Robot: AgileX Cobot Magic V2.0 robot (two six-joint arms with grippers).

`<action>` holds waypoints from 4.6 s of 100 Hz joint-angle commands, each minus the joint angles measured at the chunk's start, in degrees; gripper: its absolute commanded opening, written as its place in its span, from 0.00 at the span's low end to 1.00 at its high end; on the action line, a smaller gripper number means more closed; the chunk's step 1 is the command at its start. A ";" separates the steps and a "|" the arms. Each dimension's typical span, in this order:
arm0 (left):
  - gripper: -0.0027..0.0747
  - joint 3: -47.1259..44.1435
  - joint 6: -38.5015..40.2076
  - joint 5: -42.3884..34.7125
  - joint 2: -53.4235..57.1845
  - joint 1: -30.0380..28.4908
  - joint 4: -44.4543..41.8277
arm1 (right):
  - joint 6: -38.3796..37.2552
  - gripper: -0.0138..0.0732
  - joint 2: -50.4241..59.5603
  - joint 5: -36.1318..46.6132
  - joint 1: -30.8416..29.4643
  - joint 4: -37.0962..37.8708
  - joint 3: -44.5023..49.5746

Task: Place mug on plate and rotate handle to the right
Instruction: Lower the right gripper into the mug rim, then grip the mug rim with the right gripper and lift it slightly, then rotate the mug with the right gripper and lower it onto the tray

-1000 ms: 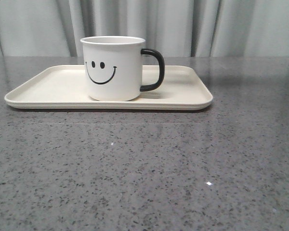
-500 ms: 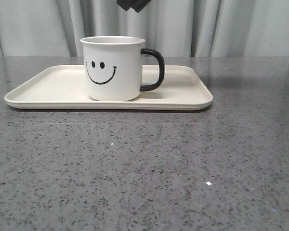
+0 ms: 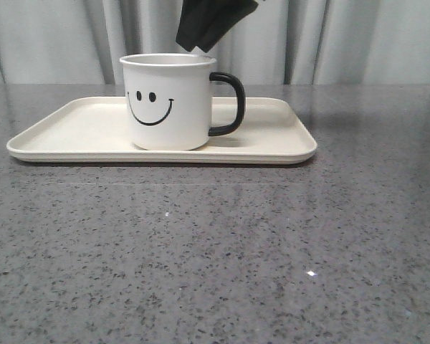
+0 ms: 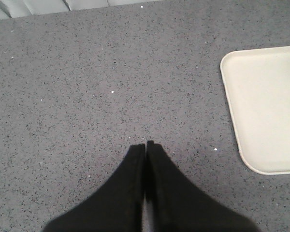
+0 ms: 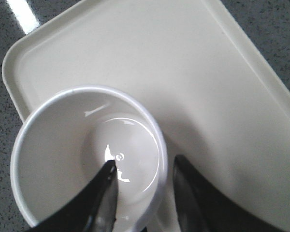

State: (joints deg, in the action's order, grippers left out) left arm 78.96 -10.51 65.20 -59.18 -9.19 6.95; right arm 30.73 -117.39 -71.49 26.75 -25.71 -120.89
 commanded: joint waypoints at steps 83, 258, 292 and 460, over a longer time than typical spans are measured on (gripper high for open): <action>0.01 1.30 0.02 -3.15 0.71 -0.12 1.08 | -0.73 0.50 0.62 -0.23 0.06 -0.97 -1.85; 0.01 1.30 0.02 -2.49 -0.41 -0.12 1.21 | 0.44 0.09 0.20 -5.20 1.24 7.84 -11.15; 0.01 1.30 0.02 -2.49 -0.41 -0.12 1.21 | 1.84 0.09 -0.02 -5.20 5.11 11.31 -10.43; 0.01 1.30 0.02 -2.49 -0.41 -0.12 2.09 | 1.88 0.09 -2.03 -4.00 5.11 9.35 -5.27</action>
State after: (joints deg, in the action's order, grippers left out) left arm 78.96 -10.59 65.80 -60.22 -9.19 7.97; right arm 32.04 -122.76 -71.69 32.01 -15.38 -124.82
